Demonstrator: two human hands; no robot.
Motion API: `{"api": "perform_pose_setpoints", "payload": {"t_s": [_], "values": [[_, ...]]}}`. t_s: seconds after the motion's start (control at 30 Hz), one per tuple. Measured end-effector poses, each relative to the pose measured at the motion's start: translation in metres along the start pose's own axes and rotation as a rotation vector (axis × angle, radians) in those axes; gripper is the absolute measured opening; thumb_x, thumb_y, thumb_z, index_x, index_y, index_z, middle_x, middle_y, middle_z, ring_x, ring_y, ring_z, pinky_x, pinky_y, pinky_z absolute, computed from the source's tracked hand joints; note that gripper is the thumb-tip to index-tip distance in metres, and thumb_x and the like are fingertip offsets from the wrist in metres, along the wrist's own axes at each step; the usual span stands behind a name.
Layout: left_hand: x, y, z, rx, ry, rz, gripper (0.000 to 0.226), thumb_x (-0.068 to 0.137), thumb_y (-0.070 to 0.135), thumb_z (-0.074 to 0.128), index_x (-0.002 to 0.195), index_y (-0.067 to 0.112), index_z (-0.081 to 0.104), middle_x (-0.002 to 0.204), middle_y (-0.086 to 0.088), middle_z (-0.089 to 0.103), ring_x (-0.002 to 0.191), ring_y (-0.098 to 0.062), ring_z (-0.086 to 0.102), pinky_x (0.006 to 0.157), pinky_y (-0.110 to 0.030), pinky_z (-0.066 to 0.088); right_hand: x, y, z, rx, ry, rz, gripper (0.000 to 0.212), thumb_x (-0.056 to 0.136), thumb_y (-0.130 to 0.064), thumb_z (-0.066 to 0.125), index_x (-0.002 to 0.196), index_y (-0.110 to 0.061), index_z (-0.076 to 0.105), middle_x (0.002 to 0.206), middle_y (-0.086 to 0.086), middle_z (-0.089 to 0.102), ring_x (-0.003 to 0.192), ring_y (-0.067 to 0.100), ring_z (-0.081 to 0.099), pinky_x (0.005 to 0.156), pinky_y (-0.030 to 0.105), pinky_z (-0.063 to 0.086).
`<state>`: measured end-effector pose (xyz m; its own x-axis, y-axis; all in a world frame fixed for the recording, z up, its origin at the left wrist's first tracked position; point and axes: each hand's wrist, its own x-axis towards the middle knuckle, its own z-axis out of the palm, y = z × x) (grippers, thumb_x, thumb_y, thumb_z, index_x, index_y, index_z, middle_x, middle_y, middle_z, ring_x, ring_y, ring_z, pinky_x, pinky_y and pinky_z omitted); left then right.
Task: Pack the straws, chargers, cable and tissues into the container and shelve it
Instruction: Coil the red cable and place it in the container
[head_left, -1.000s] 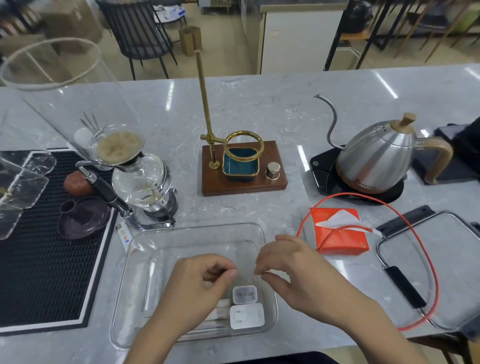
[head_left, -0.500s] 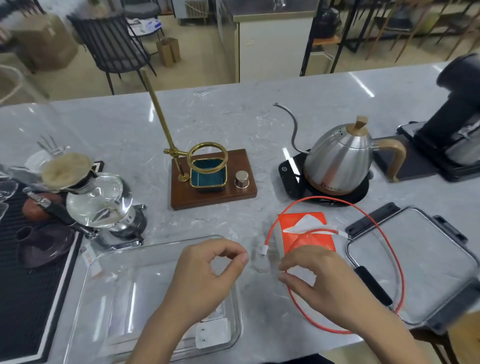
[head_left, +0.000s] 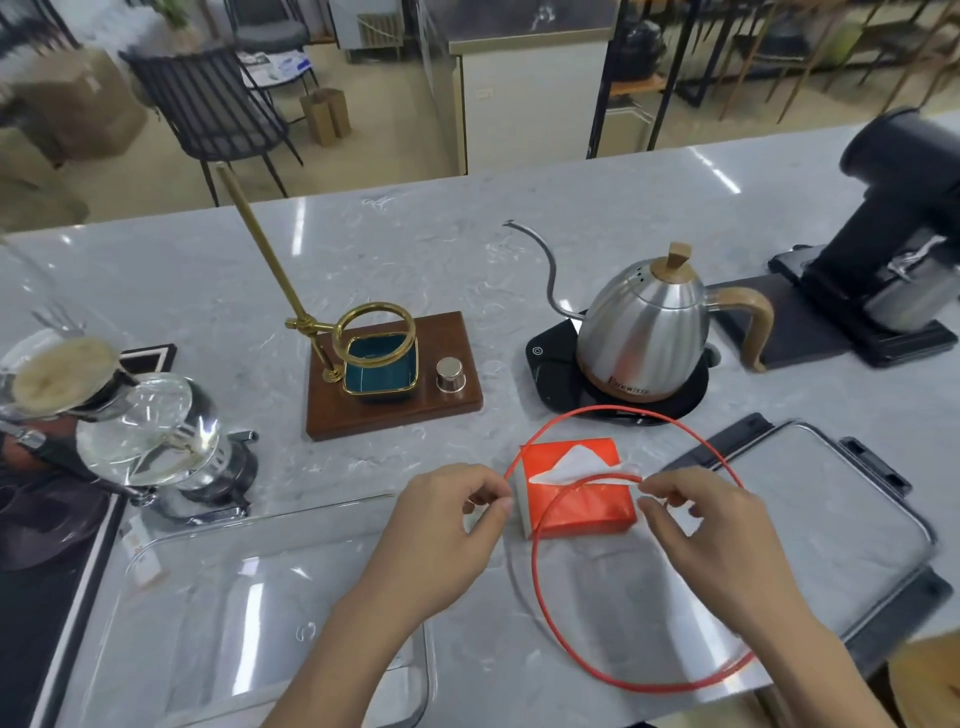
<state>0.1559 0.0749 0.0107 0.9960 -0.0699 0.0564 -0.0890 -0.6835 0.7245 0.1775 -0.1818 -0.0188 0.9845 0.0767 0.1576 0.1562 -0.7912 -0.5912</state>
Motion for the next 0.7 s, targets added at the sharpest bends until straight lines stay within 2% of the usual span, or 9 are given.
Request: {"api": "perform_pose_setpoints", "payload": {"t_s": [0.1, 0.17, 0.3, 0.4, 0.57, 0.7], "values": [[0.004, 0.0, 0.008, 0.041, -0.029, -0.018, 0.011, 0.088, 0.021, 0.063, 0.086, 0.03, 0.07, 0.083, 0.017, 0.068, 0.085, 0.001, 0.06, 0.074, -0.012, 0.049, 0.004, 0.009, 0.0, -0.001, 0.006, 0.017, 0.02, 0.078, -0.009, 0.077, 0.091, -0.023, 0.071, 0.084, -0.015, 0.064, 0.077, 0.002, 0.058, 0.068, 0.01, 0.036], [0.005, 0.0, 0.014, 0.062, -0.053, -0.033, 0.011, 0.088, 0.023, 0.062, 0.087, 0.029, 0.071, 0.082, 0.015, 0.068, 0.081, -0.001, 0.062, 0.074, -0.017, 0.052, 0.005, 0.013, 0.001, -0.006, 0.001, 0.016, 0.022, 0.077, -0.008, 0.077, 0.093, -0.022, 0.071, 0.086, -0.014, 0.062, 0.077, -0.001, 0.055, 0.068, 0.009, 0.034], [0.007, 0.002, 0.025, 0.079, -0.095, -0.079, 0.009, 0.085, 0.024, 0.062, 0.087, 0.026, 0.071, 0.077, 0.014, 0.068, 0.074, 0.0, 0.062, 0.071, -0.022, 0.052, 0.009, 0.019, 0.003, -0.021, -0.022, 0.043, 0.024, 0.078, -0.01, 0.077, 0.099, -0.02, 0.07, 0.089, -0.012, 0.061, 0.074, 0.007, 0.054, 0.069, 0.006, 0.034], [0.008, 0.004, 0.033, 0.104, -0.116, -0.111, 0.008, 0.085, 0.026, 0.063, 0.088, 0.024, 0.07, 0.076, 0.012, 0.069, 0.07, -0.002, 0.063, 0.07, -0.024, 0.053, 0.012, 0.024, 0.006, -0.028, -0.051, 0.069, 0.022, 0.081, -0.014, 0.075, 0.101, -0.02, 0.071, 0.089, -0.01, 0.063, 0.071, -0.002, 0.053, 0.068, 0.005, 0.032], [0.009, 0.006, 0.042, 0.133, -0.147, -0.178, 0.007, 0.081, 0.031, 0.068, 0.084, 0.025, 0.065, 0.074, 0.009, 0.07, 0.067, -0.004, 0.065, 0.069, -0.024, 0.054, 0.017, 0.03, 0.009, -0.034, -0.086, 0.099, 0.018, 0.082, -0.018, 0.074, 0.099, -0.023, 0.072, 0.088, -0.011, 0.065, 0.068, -0.003, 0.054, 0.064, 0.005, 0.033], [0.009, 0.006, 0.046, 0.117, -0.173, -0.224, 0.008, 0.077, 0.026, 0.069, 0.08, 0.024, 0.062, 0.068, 0.011, 0.068, 0.064, -0.004, 0.064, 0.067, -0.028, 0.055, 0.019, 0.032, 0.009, -0.025, -0.109, 0.107, 0.017, 0.079, -0.013, 0.075, 0.09, -0.026, 0.071, 0.083, -0.016, 0.062, 0.069, -0.004, 0.056, 0.063, 0.002, 0.035]]}}
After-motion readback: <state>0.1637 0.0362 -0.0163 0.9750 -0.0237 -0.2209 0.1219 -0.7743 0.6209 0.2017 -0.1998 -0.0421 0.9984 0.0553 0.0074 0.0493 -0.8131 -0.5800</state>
